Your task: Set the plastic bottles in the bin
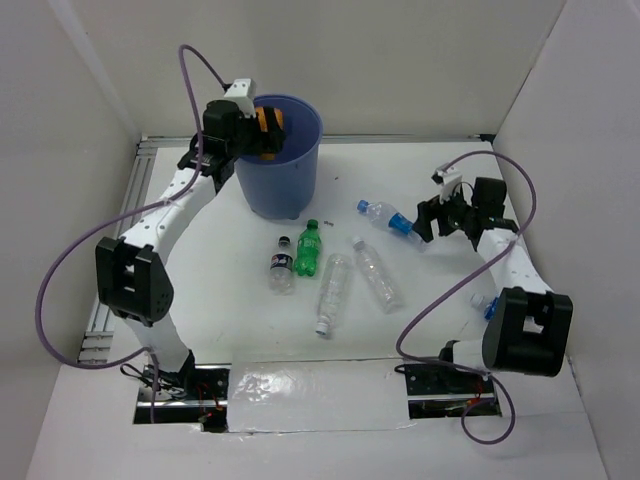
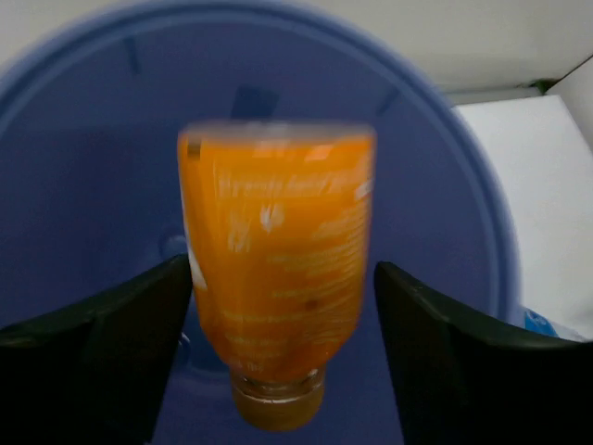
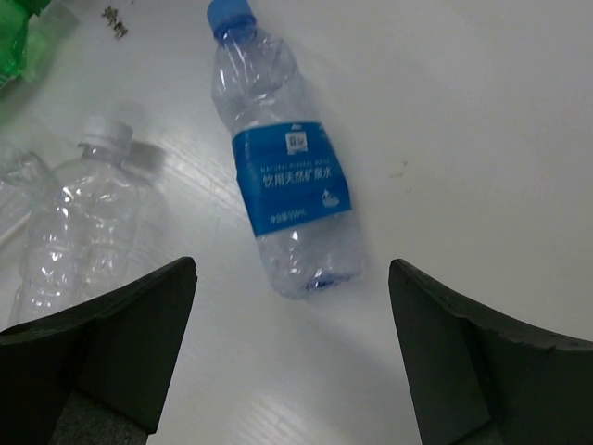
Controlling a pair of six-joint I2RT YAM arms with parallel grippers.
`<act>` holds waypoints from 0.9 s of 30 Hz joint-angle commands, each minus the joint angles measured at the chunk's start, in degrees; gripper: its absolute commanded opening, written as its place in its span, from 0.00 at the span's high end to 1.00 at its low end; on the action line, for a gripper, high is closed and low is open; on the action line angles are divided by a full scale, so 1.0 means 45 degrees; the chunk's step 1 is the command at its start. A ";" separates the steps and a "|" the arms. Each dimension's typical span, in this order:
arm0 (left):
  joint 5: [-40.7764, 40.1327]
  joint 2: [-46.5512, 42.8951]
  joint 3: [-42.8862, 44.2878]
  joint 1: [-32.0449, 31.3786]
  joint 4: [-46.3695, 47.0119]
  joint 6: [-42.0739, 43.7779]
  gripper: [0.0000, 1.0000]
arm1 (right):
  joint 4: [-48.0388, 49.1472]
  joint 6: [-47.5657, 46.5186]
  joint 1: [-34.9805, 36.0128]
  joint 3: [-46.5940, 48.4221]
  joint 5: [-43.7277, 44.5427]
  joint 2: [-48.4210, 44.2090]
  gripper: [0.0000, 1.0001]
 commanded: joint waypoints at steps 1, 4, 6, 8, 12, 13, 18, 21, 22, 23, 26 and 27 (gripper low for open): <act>-0.0718 0.0053 0.1131 -0.0158 -0.0167 0.0129 0.06 | -0.0209 -0.0206 0.0430 0.1487 0.0463 0.0886 0.09; -0.0834 -0.0139 0.1582 -0.0158 -0.0344 0.0422 0.00 | -0.0211 -0.0498 0.0956 0.2269 0.0812 0.1803 0.07; -0.0951 -0.0802 0.1738 -0.0508 -0.0480 0.0675 0.00 | -0.0211 -0.0499 0.1424 0.2662 0.1262 0.2717 0.07; -0.1126 -0.1872 0.1564 -0.0956 -0.0753 0.1259 0.00 | -0.0094 -0.0499 0.1679 0.3362 0.1518 0.3443 0.05; -0.1810 -0.4504 -0.0288 -0.2012 -0.1632 0.2162 0.00 | -0.0930 -0.0499 0.2186 0.4887 0.1636 0.5822 0.01; -0.1812 -0.5154 -0.0912 -0.2130 -0.1769 0.2162 0.00 | -0.0933 -0.0615 0.2188 0.5103 0.1772 0.6119 0.01; -0.1636 -0.8593 -0.5970 -0.2717 -0.2706 0.1168 0.00 | -0.1244 -0.1046 0.2774 0.5574 0.2123 0.7331 0.01; -0.1752 -0.9865 -0.8135 -0.3047 -0.3155 0.0153 0.00 | -0.1363 -0.1299 0.2891 0.5691 0.2378 0.7781 0.01; -0.1753 -1.0061 -0.8628 -0.3204 -0.3157 -0.0120 0.00 | -0.1363 -0.1300 0.3007 0.5691 0.2552 0.7782 0.02; -0.1753 -1.0217 -0.9097 -0.3205 -0.3157 -0.0587 0.00 | -0.1363 -0.1300 0.3008 0.5575 0.2670 0.7782 0.04; -0.1636 -1.0356 -1.0603 -0.3498 -0.2496 -0.1156 0.00 | -0.1518 -0.1533 0.3008 0.5437 0.2828 0.7782 0.27; -0.1636 -1.0182 -1.0838 -0.3633 -0.2299 -0.1429 0.00 | -0.1519 -0.1535 0.3008 0.5437 0.2828 0.7782 0.34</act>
